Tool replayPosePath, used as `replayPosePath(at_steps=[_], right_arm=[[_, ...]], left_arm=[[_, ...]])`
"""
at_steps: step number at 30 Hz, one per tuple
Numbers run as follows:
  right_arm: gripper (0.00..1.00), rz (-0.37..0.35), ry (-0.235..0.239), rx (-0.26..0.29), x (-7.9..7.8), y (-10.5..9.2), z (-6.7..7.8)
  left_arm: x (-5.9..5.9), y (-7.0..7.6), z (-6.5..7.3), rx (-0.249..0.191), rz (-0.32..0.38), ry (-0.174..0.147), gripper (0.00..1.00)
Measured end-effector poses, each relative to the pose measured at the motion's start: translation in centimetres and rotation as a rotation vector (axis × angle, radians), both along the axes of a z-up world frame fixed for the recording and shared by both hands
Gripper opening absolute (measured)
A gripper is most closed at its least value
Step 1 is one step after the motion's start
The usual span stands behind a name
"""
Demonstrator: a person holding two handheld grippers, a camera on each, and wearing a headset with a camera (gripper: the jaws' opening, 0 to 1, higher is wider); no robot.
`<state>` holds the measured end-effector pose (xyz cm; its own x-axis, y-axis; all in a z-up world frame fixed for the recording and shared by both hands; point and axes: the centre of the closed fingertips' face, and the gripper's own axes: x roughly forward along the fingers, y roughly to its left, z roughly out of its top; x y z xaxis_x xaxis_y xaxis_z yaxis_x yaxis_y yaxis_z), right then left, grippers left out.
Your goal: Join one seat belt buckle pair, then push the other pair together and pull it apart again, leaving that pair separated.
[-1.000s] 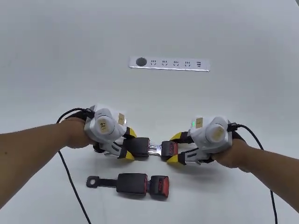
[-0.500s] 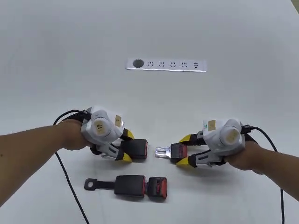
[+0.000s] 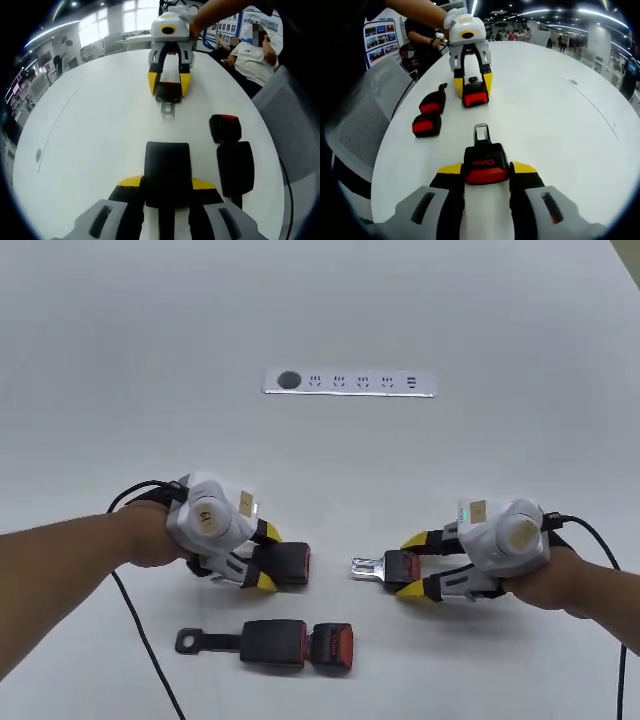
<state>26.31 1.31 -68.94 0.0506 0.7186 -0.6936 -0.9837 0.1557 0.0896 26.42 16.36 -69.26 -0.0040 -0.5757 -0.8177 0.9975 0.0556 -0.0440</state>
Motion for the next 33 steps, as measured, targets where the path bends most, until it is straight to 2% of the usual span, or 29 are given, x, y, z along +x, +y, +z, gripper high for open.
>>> replayPosePath(at_steps=[14,16,22,27,33], right_arm=[[0.34,-0.032,0.019,0.003,-0.1,-2.9,0.0],[0.34,-0.026,0.005,-0.003,-0.4,-3.1,0.0],[0.34,-0.039,0.007,-0.003,-0.9,-3.8,0.5],[0.34,-0.038,0.006,-0.006,-0.9,-4.5,0.6],[0.35,-0.037,0.000,-0.017,-0.9,-4.4,0.8]], left_arm=[[-0.3,-0.3,0.1,0.009,-0.004,0.000,0.34],[-0.3,-0.4,0.1,0.015,-0.003,0.000,0.34],[-0.3,-0.3,0.0,0.025,-0.002,0.002,0.34],[-0.3,-0.4,0.0,0.030,0.006,0.000,0.34],[-0.4,-0.7,0.2,0.038,0.007,-0.002,0.35]])
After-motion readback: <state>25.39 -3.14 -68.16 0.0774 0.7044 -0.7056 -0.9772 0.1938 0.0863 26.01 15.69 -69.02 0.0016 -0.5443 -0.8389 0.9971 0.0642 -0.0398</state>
